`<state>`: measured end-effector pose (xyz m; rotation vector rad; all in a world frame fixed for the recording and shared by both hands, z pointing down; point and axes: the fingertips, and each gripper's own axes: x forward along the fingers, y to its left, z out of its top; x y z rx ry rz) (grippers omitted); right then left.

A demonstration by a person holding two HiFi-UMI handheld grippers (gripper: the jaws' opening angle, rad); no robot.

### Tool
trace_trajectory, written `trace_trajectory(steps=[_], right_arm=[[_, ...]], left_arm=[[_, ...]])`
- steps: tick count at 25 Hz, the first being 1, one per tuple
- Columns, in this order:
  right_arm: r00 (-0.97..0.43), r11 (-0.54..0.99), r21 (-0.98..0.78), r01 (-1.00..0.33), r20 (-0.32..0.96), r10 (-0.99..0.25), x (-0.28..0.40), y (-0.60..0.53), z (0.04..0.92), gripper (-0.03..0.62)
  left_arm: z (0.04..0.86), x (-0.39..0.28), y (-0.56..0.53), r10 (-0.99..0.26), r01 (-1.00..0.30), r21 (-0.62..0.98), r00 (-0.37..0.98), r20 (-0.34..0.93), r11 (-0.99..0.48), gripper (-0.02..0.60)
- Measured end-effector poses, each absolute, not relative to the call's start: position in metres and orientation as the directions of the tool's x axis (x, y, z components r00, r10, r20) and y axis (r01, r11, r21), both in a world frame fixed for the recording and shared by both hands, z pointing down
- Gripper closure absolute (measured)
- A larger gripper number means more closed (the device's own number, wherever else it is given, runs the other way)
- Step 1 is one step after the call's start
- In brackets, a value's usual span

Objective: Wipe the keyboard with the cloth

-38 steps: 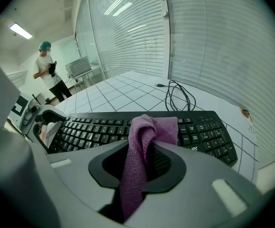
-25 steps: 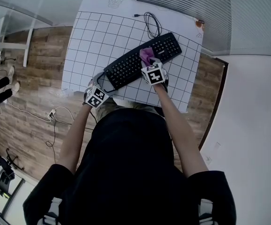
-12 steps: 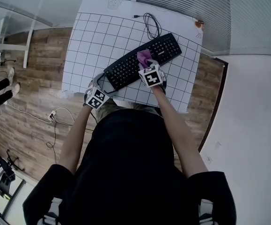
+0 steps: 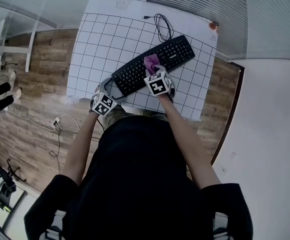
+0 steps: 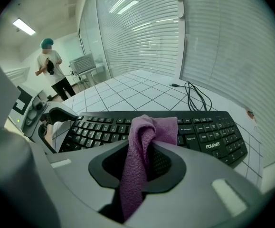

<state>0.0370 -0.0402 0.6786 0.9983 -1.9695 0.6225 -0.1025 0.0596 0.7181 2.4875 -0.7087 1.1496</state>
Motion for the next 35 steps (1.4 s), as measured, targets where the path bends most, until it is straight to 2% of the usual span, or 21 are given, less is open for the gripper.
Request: trace_trajectory(steps=[25,35], right_arm=[[-0.501,0.727,-0.183,-0.662,0.829,-0.248,-0.044,0.008,0.677,0.505],[-0.566,0.822,-0.234,-0.52,0.815,-0.126,-0.086,0.04,0.677,0.505]], left_arm=[[0.718,-0.103,0.059,-0.309,-0.556,0.069,0.556,0.772,-0.828,0.077],[0.719,-0.103,0.059,-0.307,-0.555,0.069,0.555,0.773,-0.829,0.077]])
